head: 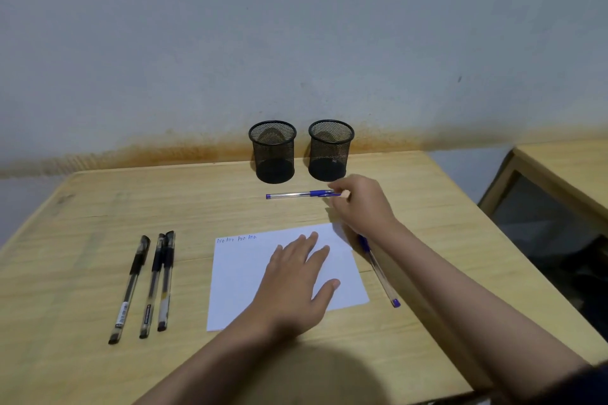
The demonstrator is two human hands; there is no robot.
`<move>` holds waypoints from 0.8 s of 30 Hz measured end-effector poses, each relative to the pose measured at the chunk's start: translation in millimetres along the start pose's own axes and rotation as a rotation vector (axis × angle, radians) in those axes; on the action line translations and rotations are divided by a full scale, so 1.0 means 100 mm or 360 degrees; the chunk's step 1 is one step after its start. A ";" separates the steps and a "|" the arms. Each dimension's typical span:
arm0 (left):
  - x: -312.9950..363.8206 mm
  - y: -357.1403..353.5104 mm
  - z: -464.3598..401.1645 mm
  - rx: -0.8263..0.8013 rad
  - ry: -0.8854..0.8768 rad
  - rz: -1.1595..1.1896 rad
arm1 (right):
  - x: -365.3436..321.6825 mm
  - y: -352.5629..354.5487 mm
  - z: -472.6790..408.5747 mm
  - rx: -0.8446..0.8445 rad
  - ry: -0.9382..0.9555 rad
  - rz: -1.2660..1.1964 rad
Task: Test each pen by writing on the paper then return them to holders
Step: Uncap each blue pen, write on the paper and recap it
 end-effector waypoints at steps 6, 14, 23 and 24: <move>0.01 0.02 0.00 0.0022 -0.0002 0.0034 | -0.12 -0.44 -0.33 -0.0118 0.0274 0.0526; -0.01 0.02 0.02 0.0088 -0.0022 0.0072 | -0.24 -0.43 -0.34 -0.0129 0.0328 0.0375; -0.02 0.34 0.14 0.0841 0.0090 0.0573 | -0.20 0.05 0.21 -0.0323 -0.0336 -0.1149; -0.03 0.40 0.15 0.0963 0.0115 0.0584 | -0.17 0.08 0.29 -0.0328 -0.0379 -0.1206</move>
Point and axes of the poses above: each hand's wrist, its own z-axis away from the middle knuckle, its own y-axis out of the back of the hand, x = y × z, the point moved 6 cm from there along -z, towards the middle knuckle, and after that the axes turned 13 degrees about -y, right-handed, at the moved point
